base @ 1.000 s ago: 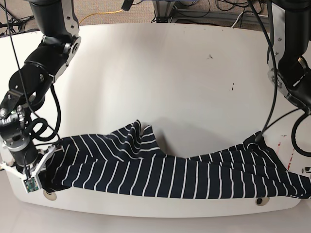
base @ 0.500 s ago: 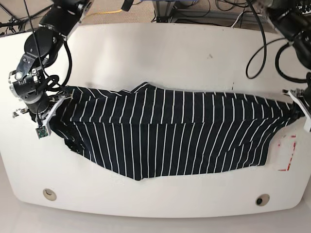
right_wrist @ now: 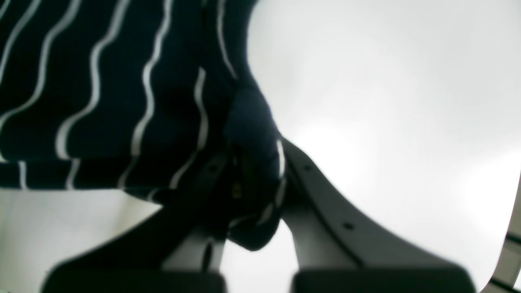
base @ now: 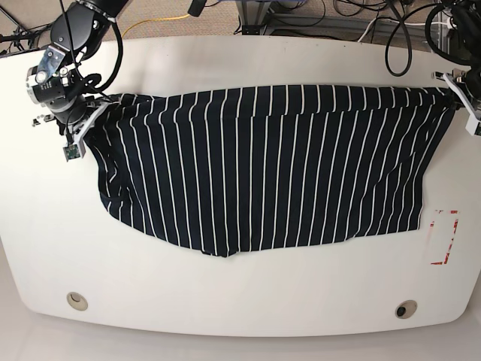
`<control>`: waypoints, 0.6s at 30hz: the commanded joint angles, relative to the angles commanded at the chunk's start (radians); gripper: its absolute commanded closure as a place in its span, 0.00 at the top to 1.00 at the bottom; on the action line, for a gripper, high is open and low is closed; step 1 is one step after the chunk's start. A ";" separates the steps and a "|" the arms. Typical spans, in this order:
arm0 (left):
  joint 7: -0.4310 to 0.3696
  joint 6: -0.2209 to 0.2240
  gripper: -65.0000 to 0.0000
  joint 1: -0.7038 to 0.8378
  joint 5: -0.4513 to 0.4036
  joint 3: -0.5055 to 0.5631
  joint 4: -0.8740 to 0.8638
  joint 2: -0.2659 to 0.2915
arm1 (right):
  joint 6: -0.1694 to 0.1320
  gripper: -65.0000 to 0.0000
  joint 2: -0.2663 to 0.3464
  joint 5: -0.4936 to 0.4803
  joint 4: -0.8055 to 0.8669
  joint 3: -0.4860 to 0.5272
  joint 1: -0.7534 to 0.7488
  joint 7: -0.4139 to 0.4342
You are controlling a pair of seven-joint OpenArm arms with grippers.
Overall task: Fold the T-shirt properly
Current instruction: 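Lay the shirt flat by pulling both grippers back across the table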
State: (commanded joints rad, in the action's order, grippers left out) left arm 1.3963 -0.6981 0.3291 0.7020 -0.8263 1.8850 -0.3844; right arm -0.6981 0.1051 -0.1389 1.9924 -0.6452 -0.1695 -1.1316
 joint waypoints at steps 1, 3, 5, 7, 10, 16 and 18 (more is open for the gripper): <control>0.000 0.000 0.00 0.017 -0.002 0.000 -0.002 0.000 | 0.000 0.00 -0.006 0.000 0.000 -0.002 -0.017 0.000; 0.000 0.000 0.00 0.046 -0.003 0.000 -0.002 0.000 | 0.000 0.00 -0.015 0.000 -0.002 -0.003 -0.043 0.000; 0.000 0.000 0.00 0.069 -0.006 0.000 -0.005 0.000 | 0.000 0.00 -0.023 0.002 -0.003 -0.003 -0.064 0.000; -0.007 0.000 0.00 0.089 -0.006 0.000 -0.005 0.000 | 0.000 0.00 -0.040 -0.002 -0.005 -0.003 -0.080 0.000; -0.056 0.000 0.01 0.137 -0.006 0.005 -0.005 0.000 | 0.000 0.01 -0.071 0.000 -0.005 -0.026 -0.094 0.002; -0.085 0.000 0.24 0.173 -0.005 0.008 -0.002 0.000 | 0.000 0.40 -0.078 -0.002 -0.003 -0.048 -0.098 0.000; -0.085 0.000 0.35 0.175 -0.005 0.008 -0.003 0.000 | 0.000 0.55 -0.078 -0.002 0.000 -0.046 -0.103 0.000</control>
State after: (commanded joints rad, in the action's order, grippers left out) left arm 1.3111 -0.6981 0.5040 0.6974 -0.8186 1.8819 -0.3844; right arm -0.6981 0.0269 -0.1404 1.9924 -0.6912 -0.2723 -1.1316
